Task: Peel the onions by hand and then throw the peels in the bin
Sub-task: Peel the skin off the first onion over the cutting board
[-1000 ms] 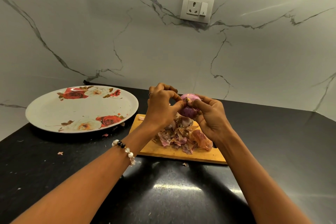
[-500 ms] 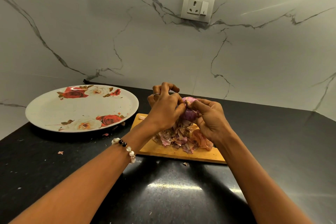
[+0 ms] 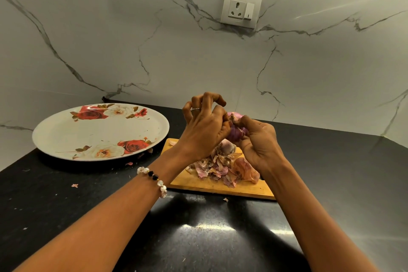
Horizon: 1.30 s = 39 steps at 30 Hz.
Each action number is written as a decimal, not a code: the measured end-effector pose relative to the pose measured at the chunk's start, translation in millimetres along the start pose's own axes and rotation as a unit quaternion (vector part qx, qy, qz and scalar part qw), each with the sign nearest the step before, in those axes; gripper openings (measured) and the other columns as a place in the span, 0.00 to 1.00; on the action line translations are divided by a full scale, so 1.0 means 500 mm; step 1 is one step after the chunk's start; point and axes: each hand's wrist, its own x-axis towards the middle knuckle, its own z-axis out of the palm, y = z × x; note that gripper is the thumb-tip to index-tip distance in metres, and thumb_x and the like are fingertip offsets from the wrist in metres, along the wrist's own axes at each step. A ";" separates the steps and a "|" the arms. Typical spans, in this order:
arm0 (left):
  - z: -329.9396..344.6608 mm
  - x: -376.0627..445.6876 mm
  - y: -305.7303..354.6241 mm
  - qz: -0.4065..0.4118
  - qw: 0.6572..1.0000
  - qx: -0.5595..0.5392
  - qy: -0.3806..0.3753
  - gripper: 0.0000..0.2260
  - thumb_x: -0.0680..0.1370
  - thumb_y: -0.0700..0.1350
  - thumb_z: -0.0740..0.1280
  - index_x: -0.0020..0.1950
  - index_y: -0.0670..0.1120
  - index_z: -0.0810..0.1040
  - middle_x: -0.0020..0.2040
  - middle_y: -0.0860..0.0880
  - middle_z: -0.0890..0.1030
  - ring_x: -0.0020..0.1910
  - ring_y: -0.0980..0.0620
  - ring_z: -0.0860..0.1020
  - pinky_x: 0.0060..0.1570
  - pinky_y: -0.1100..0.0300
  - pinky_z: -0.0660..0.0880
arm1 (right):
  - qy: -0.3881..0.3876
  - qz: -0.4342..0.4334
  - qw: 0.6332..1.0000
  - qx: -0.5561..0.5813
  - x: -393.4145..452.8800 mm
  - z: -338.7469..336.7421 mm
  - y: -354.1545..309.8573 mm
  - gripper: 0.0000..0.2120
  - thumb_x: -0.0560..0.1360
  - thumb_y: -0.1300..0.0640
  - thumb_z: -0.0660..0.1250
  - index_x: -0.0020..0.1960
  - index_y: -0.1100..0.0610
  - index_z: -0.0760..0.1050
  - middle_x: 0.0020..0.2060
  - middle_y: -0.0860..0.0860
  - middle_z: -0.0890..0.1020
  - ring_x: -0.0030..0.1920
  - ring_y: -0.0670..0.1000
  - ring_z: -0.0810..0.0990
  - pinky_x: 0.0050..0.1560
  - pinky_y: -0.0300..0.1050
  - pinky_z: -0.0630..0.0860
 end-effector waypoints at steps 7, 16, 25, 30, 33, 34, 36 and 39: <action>-0.002 0.002 0.002 0.007 0.998 -0.055 0.008 0.09 0.75 0.46 0.61 0.46 0.41 0.78 0.53 0.41 0.76 0.54 0.51 0.63 0.46 0.64 0.49 | 0.001 0.002 0.999 0.035 -0.007 0.003 -0.007 0.05 0.76 0.67 0.66 0.44 0.68 0.79 0.36 0.58 0.84 0.38 0.55 0.84 0.43 0.49 0.84; -0.014 0.003 0.018 -0.018 0.991 -0.122 0.045 0.15 0.74 0.50 0.56 0.46 0.42 0.77 0.41 0.47 0.77 0.46 0.49 0.70 0.42 0.60 0.51 | 0.051 -0.009 0.997 0.065 0.002 -0.007 -0.018 0.02 0.74 0.68 0.67 0.46 0.68 0.76 0.46 0.62 0.82 0.49 0.59 0.83 0.45 0.52 0.83; -0.015 0.000 -0.008 -0.054 0.988 -0.142 0.014 0.08 0.74 0.41 0.73 0.52 0.48 0.79 0.42 0.55 0.81 0.46 0.51 0.79 0.49 0.49 0.67 | 0.015 -0.014 0.999 0.045 0.008 -0.012 -0.027 0.01 0.74 0.70 0.66 0.45 0.67 0.76 0.46 0.60 0.79 0.48 0.56 0.81 0.56 0.57 0.79; -0.016 0.001 0.006 -0.127 0.983 -0.129 0.036 0.09 0.78 0.47 0.68 0.58 0.51 0.80 0.46 0.52 0.85 0.50 0.51 0.80 0.49 0.54 0.62 | -0.002 -0.005 0.999 0.053 0.006 -0.016 -0.024 0.02 0.74 0.70 0.66 0.45 0.67 0.77 0.47 0.61 0.80 0.50 0.57 0.81 0.55 0.56 0.80; -0.023 0.001 0.017 -0.176 0.977 -0.120 -0.008 0.13 0.78 0.53 0.65 0.60 0.52 0.80 0.50 0.52 0.84 0.53 0.52 0.78 0.50 0.55 0.56 | -0.019 -0.009 0.998 0.059 0.004 -0.015 -0.026 0.03 0.74 0.70 0.66 0.44 0.67 0.78 0.39 0.58 0.84 0.44 0.54 0.83 0.52 0.53 0.81; -0.024 0.001 0.019 -0.185 0.975 -0.122 -0.026 0.14 0.78 0.55 0.65 0.60 0.52 0.80 0.51 0.53 0.84 0.53 0.52 0.78 0.51 0.55 0.56 | -0.028 -0.011 0.998 0.056 0.003 -0.015 -0.025 0.03 0.74 0.70 0.66 0.45 0.67 0.78 0.37 0.57 0.84 0.42 0.53 0.84 0.49 0.51 0.83; -0.023 -0.001 0.022 -0.199 0.969 -0.139 -0.051 0.17 0.76 0.60 0.65 0.59 0.52 0.81 0.51 0.53 0.84 0.52 0.53 0.78 0.54 0.52 0.59 | -0.049 -0.013 0.997 0.051 0.001 -0.014 -0.021 0.04 0.74 0.70 0.66 0.49 0.68 0.78 0.37 0.57 0.85 0.40 0.53 0.85 0.43 0.46 0.84; -0.030 -0.002 0.024 -0.229 0.950 -0.200 -0.068 0.20 0.73 0.61 0.68 0.58 0.50 0.81 0.49 0.53 0.84 0.49 0.55 0.79 0.59 0.43 0.68 | -0.078 -0.012 0.995 0.058 0.000 -0.011 -0.018 0.12 0.72 0.70 0.67 0.55 0.69 0.76 0.43 0.60 0.84 0.43 0.55 0.85 0.43 0.46 0.83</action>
